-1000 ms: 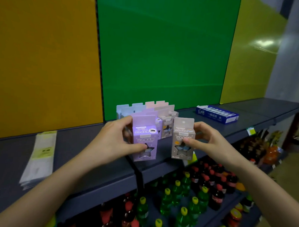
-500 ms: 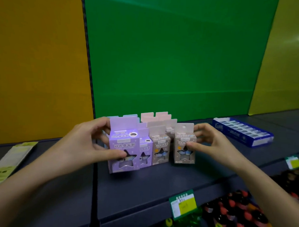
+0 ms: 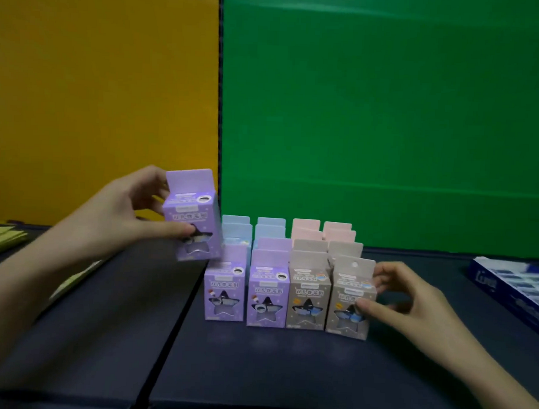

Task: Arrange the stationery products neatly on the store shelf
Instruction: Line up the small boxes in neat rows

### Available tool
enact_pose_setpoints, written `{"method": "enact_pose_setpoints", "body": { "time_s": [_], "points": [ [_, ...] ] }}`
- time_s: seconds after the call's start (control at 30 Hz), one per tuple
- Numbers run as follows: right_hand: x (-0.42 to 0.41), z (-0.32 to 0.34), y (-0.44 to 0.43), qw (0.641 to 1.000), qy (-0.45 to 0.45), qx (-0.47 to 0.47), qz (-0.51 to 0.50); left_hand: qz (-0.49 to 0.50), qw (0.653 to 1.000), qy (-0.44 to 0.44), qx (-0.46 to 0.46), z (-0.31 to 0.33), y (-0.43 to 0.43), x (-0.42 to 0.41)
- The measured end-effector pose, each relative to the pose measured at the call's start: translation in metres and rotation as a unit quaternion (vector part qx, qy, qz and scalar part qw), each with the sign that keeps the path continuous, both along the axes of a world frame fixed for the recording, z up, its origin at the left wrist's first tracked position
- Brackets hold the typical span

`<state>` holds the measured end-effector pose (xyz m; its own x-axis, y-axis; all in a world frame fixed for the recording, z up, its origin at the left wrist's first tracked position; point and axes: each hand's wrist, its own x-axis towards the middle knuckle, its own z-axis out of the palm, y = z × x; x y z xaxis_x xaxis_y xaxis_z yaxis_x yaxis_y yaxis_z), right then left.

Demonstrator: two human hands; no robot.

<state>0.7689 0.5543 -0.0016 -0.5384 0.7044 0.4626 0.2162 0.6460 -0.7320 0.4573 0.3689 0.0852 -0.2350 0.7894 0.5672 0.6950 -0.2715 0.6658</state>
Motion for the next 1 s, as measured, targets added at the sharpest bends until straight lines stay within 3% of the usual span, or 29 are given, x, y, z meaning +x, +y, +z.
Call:
{"method": "enact_pose_setpoints", "body": {
  "time_s": [0.3,1.0],
  "points": [
    [-0.002,0.005,0.003,1.0,-0.013,-0.012,0.025,0.023,0.997,0.049,-0.049,0.021,0.037,-0.01],
    [-0.006,0.011,-0.004,0.999,-0.002,-0.029,0.039,-0.066,0.981,-0.018,-0.181,0.011,0.063,-0.009]
  ]
}}
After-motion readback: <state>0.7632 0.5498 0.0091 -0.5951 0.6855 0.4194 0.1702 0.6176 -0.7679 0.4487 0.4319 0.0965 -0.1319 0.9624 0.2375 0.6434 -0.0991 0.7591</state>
